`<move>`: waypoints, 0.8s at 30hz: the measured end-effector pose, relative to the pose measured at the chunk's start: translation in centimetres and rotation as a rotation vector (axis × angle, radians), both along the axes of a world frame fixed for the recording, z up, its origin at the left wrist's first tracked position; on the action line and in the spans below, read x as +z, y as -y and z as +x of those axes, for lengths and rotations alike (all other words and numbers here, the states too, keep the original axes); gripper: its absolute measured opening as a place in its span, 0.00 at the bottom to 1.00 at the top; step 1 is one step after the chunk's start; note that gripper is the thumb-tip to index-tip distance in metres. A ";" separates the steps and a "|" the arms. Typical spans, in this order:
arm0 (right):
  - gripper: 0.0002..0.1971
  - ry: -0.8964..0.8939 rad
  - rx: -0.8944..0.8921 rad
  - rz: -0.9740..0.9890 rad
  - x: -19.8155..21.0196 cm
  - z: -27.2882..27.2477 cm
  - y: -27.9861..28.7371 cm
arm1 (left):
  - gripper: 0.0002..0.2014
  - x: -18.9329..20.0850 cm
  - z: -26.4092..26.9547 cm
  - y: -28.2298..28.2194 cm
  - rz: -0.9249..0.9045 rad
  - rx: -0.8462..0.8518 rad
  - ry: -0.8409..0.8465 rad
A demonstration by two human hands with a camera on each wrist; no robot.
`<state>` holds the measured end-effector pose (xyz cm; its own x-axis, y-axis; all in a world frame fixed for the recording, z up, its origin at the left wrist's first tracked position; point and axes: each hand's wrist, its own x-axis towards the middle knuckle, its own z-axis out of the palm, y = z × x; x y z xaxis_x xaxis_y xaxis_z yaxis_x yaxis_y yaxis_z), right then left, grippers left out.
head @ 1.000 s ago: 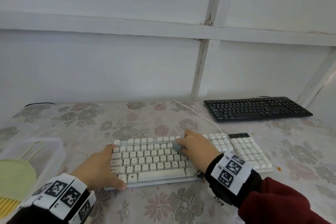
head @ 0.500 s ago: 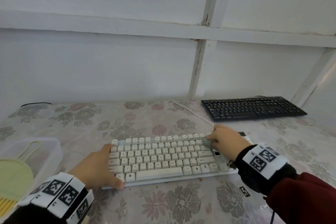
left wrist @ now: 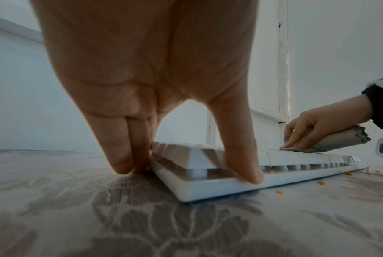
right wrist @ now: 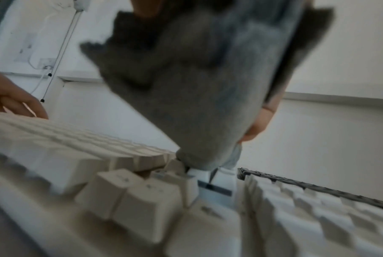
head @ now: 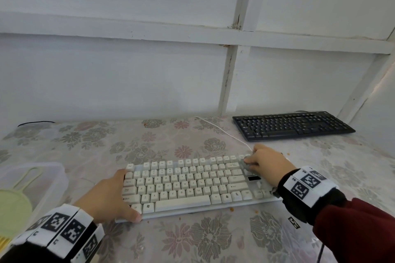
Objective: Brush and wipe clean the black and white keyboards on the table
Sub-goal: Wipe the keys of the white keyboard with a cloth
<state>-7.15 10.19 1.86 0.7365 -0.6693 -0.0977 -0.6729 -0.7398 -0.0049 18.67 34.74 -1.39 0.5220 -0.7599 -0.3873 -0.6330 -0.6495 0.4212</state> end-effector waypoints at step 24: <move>0.16 -0.004 -0.007 0.023 0.7 0.7 0.4 | 0.57 0.1 0.0 0.0 0.013 0.000 0.001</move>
<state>-6.43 9.78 2.57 0.7314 -0.6720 -0.1157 -0.6781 -0.7347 -0.0192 18.62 34.72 -1.29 0.5228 -0.7546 -0.3965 -0.6334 -0.6552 0.4117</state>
